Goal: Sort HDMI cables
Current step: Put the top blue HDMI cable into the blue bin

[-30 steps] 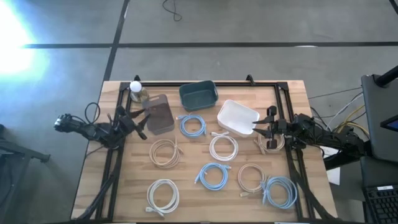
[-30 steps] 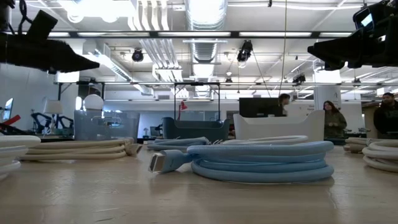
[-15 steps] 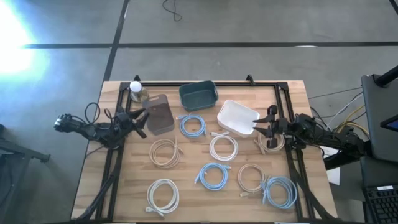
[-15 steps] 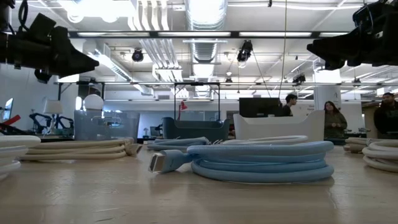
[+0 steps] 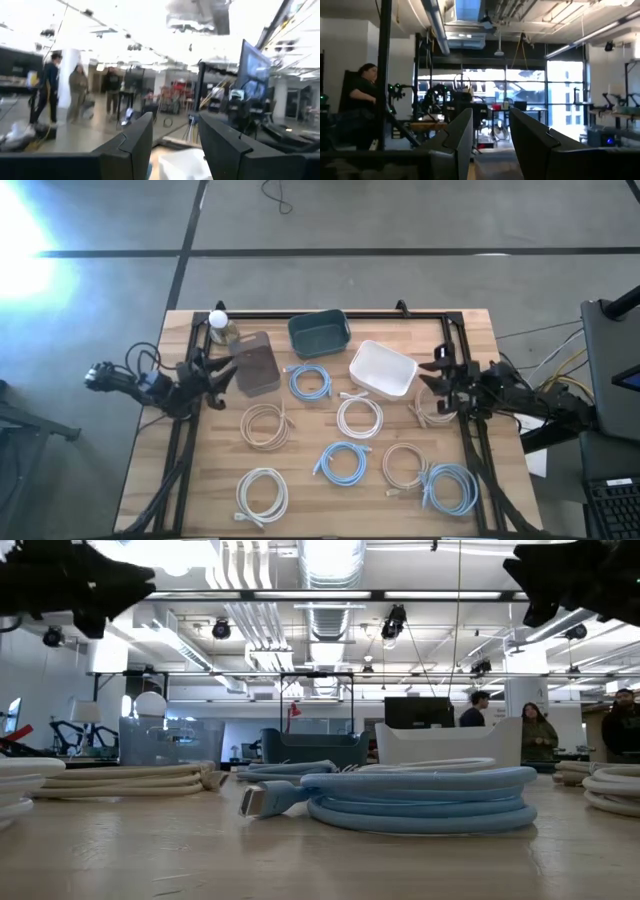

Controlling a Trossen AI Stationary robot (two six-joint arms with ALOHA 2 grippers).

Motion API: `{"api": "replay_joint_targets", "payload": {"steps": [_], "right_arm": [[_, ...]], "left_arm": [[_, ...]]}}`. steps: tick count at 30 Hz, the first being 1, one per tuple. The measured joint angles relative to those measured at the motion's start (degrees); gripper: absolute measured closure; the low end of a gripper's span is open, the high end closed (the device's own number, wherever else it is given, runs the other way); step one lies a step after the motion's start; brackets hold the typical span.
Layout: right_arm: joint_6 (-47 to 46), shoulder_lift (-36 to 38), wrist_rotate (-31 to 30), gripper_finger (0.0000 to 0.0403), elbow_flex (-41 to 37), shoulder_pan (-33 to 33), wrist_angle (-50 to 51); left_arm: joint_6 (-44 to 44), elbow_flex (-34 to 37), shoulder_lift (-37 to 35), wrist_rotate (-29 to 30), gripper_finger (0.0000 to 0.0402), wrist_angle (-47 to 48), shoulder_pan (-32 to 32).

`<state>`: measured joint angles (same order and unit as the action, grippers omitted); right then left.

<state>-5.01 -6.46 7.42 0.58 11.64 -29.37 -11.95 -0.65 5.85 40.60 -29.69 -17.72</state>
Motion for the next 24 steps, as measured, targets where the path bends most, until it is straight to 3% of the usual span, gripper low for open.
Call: {"api": "replay_joint_targets", "payload": {"steps": [8, 12, 17, 24], "right_arm": [[-2.83, -18.32, 0.15, 0.0239, 0.08, -0.52, -19.21], [-2.79, -27.47, 0.13, 0.0215, 4.01, -0.52, -19.75], [-3.96, -38.72, 0.11, 0.0203, 13.02, -0.52, -9.74], [-5.22, -52.25, 0.13, 0.0211, 26.36, -0.81, 19.64]], "left_arm": [[0.57, -5.96, 9.76, -0.82, 0.0238, 1.91, 0.0], [0.65, -11.57, 16.81, -0.81, 0.0238, 4.52, 0.0], [3.57, -17.7, 26.21, -0.81, 0.0238, 8.01, 0.0], [12.15, -24.09, 38.82, -1.39, 0.0238, 12.61, 0.01]]}}
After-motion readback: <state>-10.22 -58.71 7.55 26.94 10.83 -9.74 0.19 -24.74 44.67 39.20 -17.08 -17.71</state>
